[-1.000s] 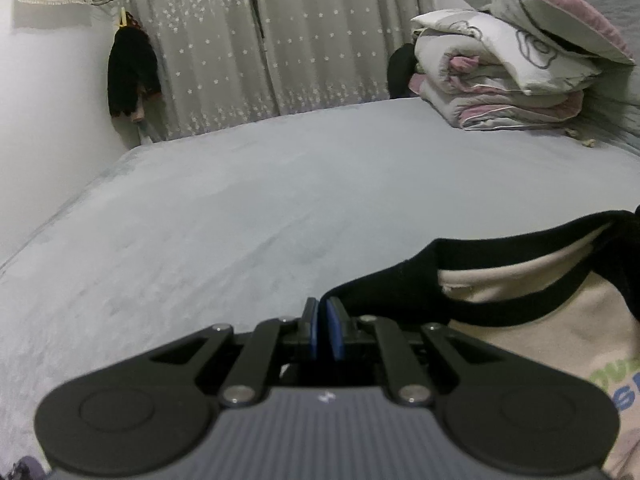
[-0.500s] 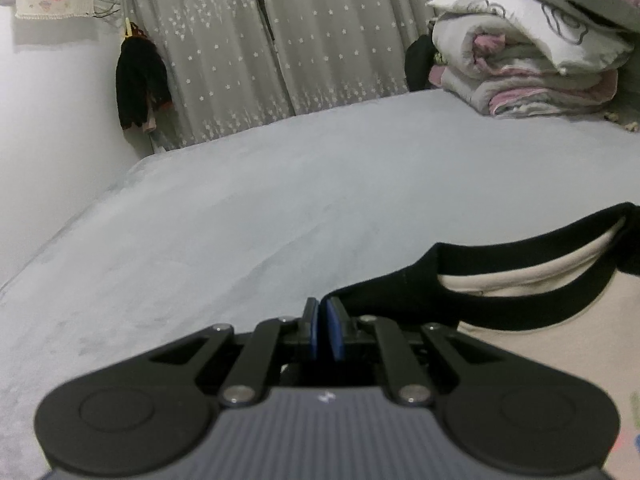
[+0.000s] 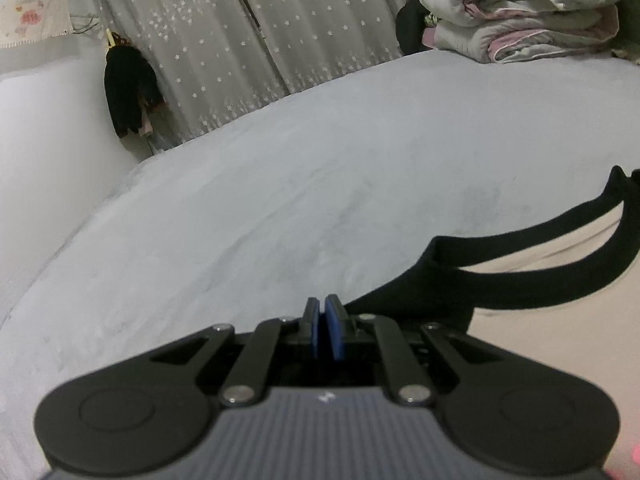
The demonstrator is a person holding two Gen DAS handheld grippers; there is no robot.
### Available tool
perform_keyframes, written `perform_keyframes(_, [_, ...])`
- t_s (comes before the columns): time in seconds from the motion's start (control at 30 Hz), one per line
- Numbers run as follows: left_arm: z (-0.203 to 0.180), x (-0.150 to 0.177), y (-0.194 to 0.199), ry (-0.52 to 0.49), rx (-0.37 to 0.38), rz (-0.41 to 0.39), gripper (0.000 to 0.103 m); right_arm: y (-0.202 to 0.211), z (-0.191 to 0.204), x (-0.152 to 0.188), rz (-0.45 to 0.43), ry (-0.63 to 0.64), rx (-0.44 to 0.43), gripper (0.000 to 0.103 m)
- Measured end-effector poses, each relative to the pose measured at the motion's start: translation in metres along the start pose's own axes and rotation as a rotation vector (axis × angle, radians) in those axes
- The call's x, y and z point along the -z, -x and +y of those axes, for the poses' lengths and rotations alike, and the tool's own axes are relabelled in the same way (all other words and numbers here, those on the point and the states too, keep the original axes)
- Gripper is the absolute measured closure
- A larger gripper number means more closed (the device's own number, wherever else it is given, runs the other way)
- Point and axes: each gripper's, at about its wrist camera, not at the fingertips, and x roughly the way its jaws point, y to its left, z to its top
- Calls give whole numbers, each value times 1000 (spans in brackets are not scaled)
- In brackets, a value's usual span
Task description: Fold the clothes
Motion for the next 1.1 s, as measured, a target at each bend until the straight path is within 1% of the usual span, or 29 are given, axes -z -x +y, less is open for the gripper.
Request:
perform_keyframes(0.13, [-3,1,2,-13,-9,2,95,2,4,1,-5,14,20,92])
perform_keyframes(0.17, [-4,1,3,-15,-14,-1,91,5,4,1,-15,13,23,92])
perform_keyframes(0.2, [-3,0,6,-8,-22,-4,85,10,2,2,-26,6,24,90])
perform_keyframes(0.23, [-2,-1,9,-1,-31,-8,66,17,0,2,-35,-8,23,81])
perform_keyframes(0.27, [3,-1,14,26,-20,-14,44,24,-2,2,-41,-22,21,74])
perform_keyframes(0.3, [8,-2,19,54,-7,-19,38,31,-4,2,-46,-35,19,63])
perform_keyframes(0.33, [14,-1,25,86,19,-22,35,37,-7,2,-51,-45,9,57])
perform_keyframes(0.43, [31,2,45,159,63,-10,34,56,-11,5,-39,-47,-7,56])
perform_keyframes(0.53, [47,7,67,181,93,-6,29,77,-14,9,-31,-43,-24,55])
perform_keyframes(0.6, [59,13,82,186,104,-2,29,90,-16,13,-25,-44,-43,54])
perform_keyframes(0.83, [94,37,127,260,156,63,28,131,-22,33,12,-64,-84,54])
perform_keyframes(1.1, [125,69,165,315,161,149,25,177,-43,56,44,-135,-85,53])
